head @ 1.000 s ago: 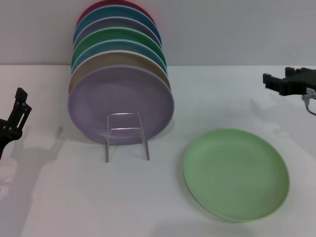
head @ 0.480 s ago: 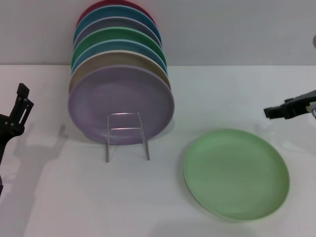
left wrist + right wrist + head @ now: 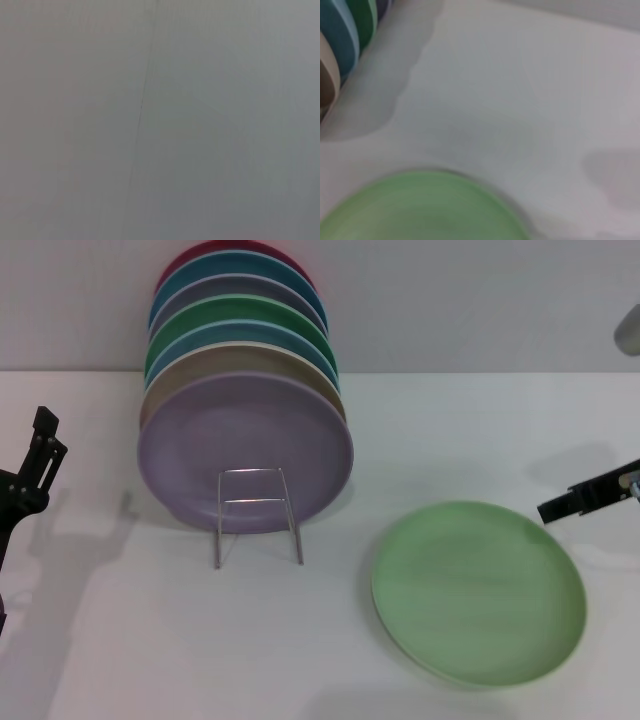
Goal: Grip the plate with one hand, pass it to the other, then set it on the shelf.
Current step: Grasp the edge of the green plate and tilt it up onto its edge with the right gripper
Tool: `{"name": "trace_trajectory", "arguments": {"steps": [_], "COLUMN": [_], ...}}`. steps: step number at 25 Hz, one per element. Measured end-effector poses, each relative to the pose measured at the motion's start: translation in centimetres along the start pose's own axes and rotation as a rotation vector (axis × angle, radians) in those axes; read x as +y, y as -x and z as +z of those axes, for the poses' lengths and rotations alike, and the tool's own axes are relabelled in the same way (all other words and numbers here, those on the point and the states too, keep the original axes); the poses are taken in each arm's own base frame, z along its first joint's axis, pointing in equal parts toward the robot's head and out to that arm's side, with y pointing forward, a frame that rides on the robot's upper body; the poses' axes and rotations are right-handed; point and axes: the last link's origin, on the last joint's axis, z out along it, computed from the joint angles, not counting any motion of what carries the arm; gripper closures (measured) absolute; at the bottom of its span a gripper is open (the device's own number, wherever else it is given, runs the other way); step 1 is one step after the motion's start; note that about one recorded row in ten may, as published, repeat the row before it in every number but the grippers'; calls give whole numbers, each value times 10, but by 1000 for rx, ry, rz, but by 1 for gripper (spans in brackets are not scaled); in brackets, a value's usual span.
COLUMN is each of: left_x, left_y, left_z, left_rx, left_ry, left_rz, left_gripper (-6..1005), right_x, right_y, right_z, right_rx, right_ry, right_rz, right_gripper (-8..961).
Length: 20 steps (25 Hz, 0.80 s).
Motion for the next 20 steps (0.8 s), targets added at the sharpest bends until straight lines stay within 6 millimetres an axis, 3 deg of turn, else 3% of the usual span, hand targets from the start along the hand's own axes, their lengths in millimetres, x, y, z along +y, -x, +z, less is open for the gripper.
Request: {"name": "trace_trajectory", "arguments": {"steps": [20], "left_x": [1], "left_y": [-1], "left_z": [-1], "left_rx": [2], "left_ry": [9], "left_rz": [2], "left_gripper": [150], "right_x": [-1], "right_y": [-20], "right_z": [22], "right_rx": [95], "right_ry": [18], "right_rz": [88], "right_gripper": [340]}}
